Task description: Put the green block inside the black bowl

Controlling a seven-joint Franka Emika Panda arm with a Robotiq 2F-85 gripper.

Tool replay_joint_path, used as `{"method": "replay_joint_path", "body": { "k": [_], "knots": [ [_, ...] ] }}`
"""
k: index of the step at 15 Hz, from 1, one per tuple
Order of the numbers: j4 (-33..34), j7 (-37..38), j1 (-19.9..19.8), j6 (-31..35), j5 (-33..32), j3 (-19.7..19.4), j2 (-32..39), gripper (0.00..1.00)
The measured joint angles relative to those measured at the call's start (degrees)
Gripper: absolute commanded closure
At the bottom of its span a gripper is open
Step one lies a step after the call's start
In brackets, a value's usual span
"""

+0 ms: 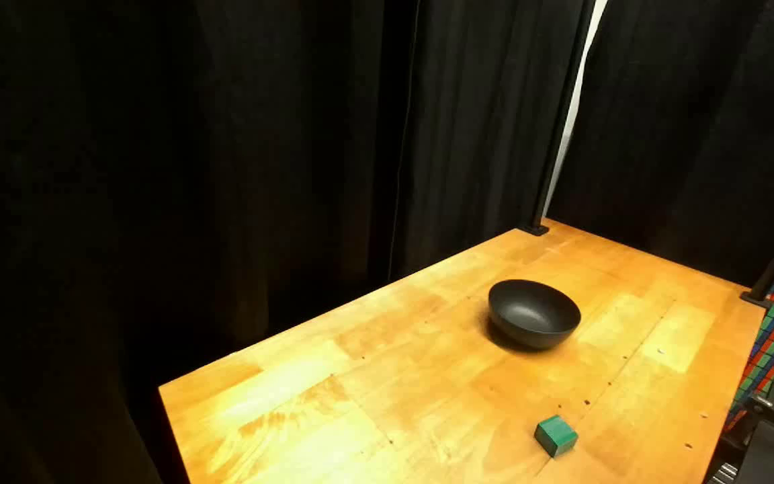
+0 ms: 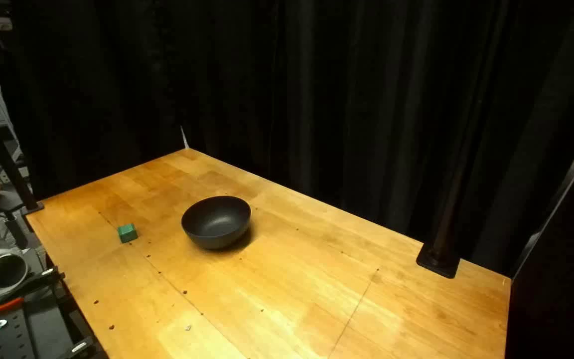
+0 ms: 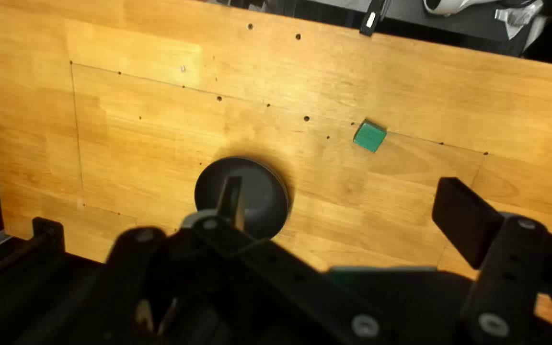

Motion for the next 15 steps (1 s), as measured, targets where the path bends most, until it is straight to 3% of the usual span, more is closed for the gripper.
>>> {"method": "replay_joint_path", "body": {
  "k": [11, 13, 15],
  "knots": [
    [0.1, 0.1, 0.2, 0.0, 0.1, 0.0, 0.1, 0.0],
    [-2.3, 1.1, 0.8, 1.4, 1.2, 0.0, 1.5, 0.0],
    [-7.3, 2.5, 1.9, 6.9, 4.1, 0.0, 4.1, 0.0]
  ]
}}
